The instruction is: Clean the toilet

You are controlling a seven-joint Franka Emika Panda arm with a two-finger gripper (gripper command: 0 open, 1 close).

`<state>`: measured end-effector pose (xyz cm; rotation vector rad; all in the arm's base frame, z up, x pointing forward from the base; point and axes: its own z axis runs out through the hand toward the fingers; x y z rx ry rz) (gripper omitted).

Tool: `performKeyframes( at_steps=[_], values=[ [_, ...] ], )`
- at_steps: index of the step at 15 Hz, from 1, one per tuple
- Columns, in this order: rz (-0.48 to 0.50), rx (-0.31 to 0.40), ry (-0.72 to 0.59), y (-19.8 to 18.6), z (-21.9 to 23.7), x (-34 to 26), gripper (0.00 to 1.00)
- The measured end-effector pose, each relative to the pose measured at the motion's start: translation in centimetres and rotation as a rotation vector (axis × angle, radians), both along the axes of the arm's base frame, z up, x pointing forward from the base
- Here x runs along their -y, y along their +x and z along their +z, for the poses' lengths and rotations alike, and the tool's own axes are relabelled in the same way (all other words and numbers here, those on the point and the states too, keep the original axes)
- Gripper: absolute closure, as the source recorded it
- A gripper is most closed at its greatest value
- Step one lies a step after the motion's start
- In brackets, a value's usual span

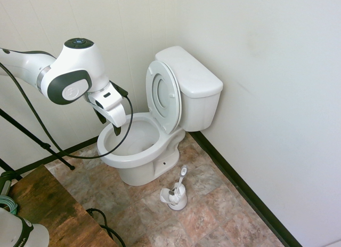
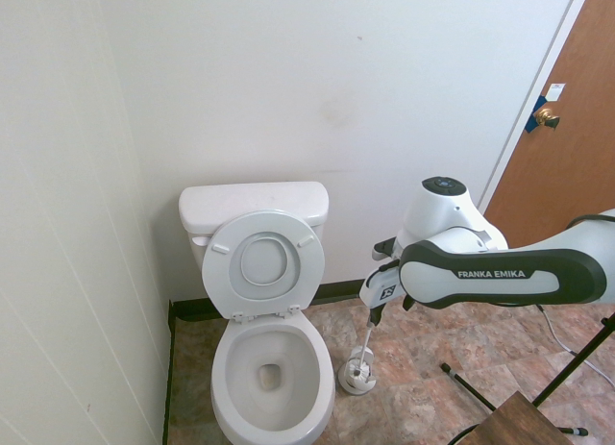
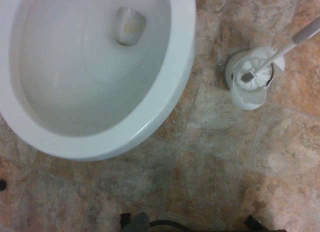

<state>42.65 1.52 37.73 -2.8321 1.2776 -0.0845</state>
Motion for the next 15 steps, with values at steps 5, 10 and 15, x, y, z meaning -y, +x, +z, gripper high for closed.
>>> performKeyframes(
  at_steps=[5,10,15],
  values=[
    [-0.006,-0.011,-0.011,1.7,-0.8,0.4,0.0],
    [-0.252,-0.014,-0.073,8.8,-4.8,5.3,0.0],
    [-0.465,-0.08,-0.14,16.1,-14.6,11.0,0.0]
  ],
)
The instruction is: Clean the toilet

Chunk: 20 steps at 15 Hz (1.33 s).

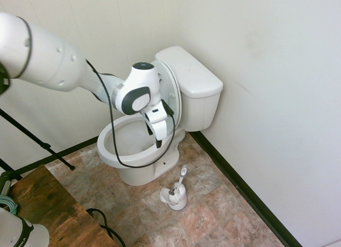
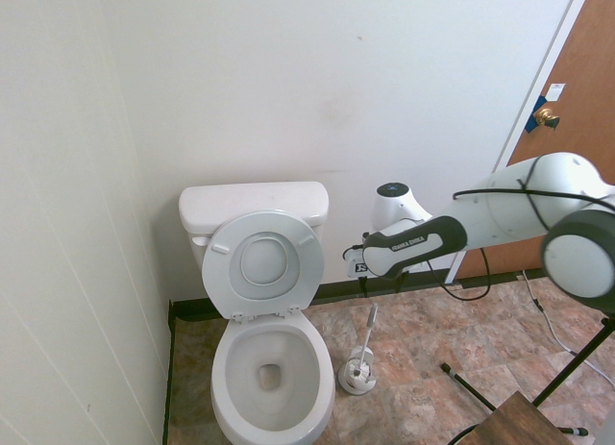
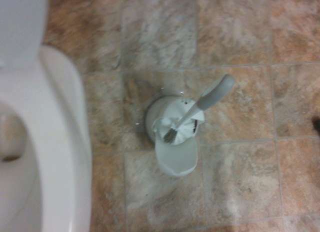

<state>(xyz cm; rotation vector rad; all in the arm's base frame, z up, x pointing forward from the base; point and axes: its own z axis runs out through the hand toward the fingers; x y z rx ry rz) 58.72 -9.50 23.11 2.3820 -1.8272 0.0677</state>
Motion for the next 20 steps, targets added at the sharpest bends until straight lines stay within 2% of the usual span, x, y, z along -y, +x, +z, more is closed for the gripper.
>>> performKeyframes(
  at_steps=[6,11,12,14,20],
  values=[
    [-0.17,-0.06,0.002,4.2,-9.5,5.4,0.0],
    [-0.244,-0.069,0.083,5.6,-15.5,9.0,0.0],
    [-0.241,-0.052,0.111,6.5,-16.5,9.3,0.0],
    [-0.268,-0.071,0.129,7.0,-16.8,9.6,0.0],
    [-0.432,-0.075,0.158,7.5,-21.3,12.1,0.0]
  ],
)
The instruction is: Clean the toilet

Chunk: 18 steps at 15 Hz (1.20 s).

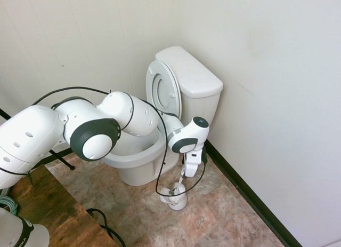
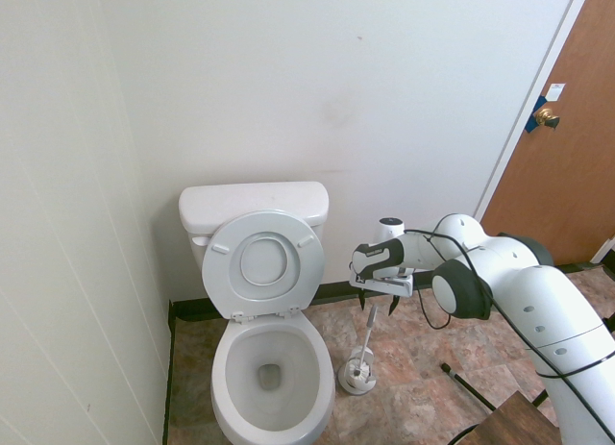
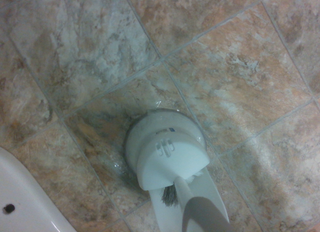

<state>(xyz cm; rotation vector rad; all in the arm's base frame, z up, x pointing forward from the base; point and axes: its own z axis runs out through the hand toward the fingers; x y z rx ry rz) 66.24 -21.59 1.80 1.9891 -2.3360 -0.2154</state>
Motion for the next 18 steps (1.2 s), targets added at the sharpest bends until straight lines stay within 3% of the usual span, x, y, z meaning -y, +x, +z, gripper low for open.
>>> performKeyframes(
  at_steps=[6,7,18],
  values=[
    [-0.062,-0.005,0.021,-0.3,-2.4,-0.2,0.0],
    [-0.068,-0.003,0.025,-0.2,-2.5,-0.3,1.0],
    [-0.105,0.001,0.035,0.6,-4.5,-0.7,1.0]
  ],
)
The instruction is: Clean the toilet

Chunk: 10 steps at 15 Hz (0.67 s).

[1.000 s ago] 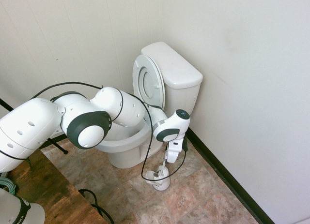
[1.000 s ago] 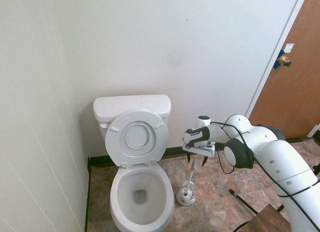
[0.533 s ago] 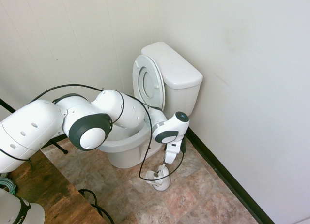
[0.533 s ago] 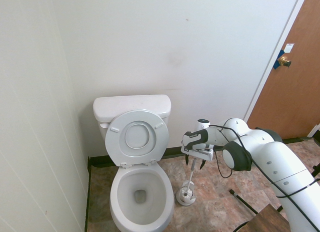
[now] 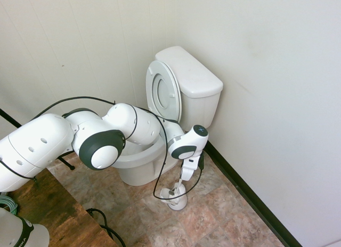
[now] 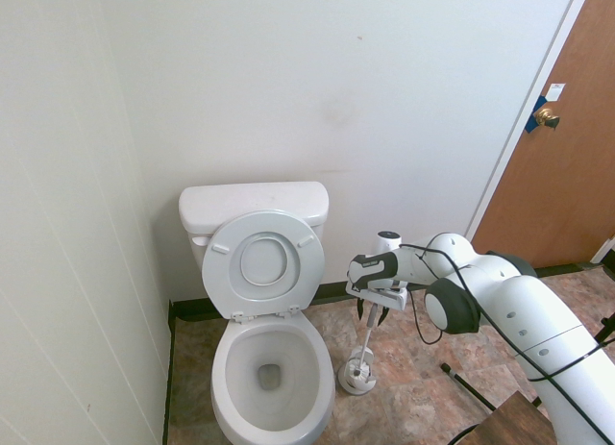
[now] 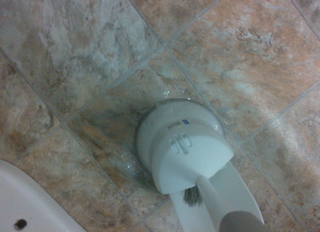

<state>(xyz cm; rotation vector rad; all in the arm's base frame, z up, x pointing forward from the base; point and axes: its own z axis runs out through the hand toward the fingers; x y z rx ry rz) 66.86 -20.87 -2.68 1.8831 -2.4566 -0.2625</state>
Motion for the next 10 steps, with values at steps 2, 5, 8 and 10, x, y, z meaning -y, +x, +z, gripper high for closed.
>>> performKeyframes(
  at_steps=[2,5,8,10],
  values=[
    [-0.003,0.0,0.0,0.15,-0.19,-0.02,1.0],
    [-0.006,-0.009,0.005,0.34,-0.04,0.26,1.0],
    [-0.008,-0.019,0.005,0.26,-0.54,0.77,1.0],
    [-0.007,-0.016,0.005,0.46,-0.58,0.93,1.0]
  ],
)
